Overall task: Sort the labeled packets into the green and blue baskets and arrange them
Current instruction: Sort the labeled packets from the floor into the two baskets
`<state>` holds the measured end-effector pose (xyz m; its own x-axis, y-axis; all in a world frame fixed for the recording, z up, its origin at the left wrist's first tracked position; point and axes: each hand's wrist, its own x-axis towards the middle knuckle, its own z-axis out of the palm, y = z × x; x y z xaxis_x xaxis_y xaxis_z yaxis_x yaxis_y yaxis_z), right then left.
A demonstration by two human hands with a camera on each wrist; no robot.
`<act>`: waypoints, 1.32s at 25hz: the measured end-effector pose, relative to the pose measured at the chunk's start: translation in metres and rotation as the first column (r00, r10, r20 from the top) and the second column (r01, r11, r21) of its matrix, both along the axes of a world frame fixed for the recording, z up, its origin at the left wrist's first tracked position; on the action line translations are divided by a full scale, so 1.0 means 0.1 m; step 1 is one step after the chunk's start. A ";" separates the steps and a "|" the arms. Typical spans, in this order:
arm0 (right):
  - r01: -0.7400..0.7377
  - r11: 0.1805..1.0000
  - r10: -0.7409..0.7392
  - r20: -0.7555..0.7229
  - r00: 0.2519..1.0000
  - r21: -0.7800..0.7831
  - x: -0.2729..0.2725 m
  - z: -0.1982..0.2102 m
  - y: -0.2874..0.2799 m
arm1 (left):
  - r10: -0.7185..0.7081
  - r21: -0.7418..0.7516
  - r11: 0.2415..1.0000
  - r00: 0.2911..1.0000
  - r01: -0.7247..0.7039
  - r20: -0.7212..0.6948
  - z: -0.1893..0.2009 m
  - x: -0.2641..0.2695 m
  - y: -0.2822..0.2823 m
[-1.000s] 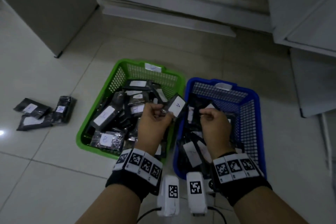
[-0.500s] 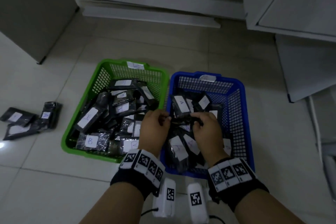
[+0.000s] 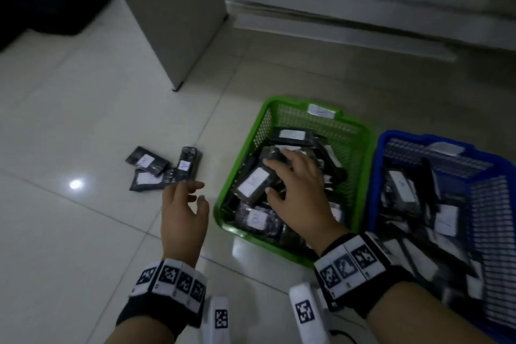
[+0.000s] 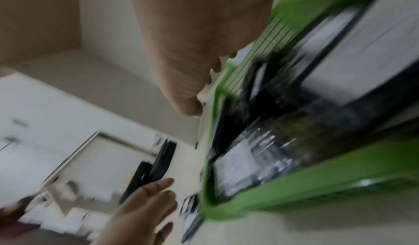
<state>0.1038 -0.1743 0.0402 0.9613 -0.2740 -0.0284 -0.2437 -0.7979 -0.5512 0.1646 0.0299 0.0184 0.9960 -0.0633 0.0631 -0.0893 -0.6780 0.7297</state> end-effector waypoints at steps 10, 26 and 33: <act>-0.251 0.959 0.282 -0.383 0.880 0.130 1.58 -0.44 1.43 | 0.017 0.306 0.951 0.981 0.043 -0.192 -0.67 1.09 1.27; 0.093 0.919 -0.010 -0.214 0.977 0.383 1.43 -0.40 1.34 | 0.103 0.203 0.978 0.945 -0.040 -0.309 -0.84 0.96 1.13; 0.196 0.826 -0.251 0.033 0.968 0.528 1.02 -0.08 0.62 | 0.152 -0.461 0.752 0.804 -0.471 -0.575 -0.56 0.61 0.50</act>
<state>0.2061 -0.1128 0.0321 0.8808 -0.4531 -0.1375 -0.3047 -0.3199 -0.8971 0.2253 0.0804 -0.0380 0.8535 0.1440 -0.5007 0.5121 -0.0549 0.8572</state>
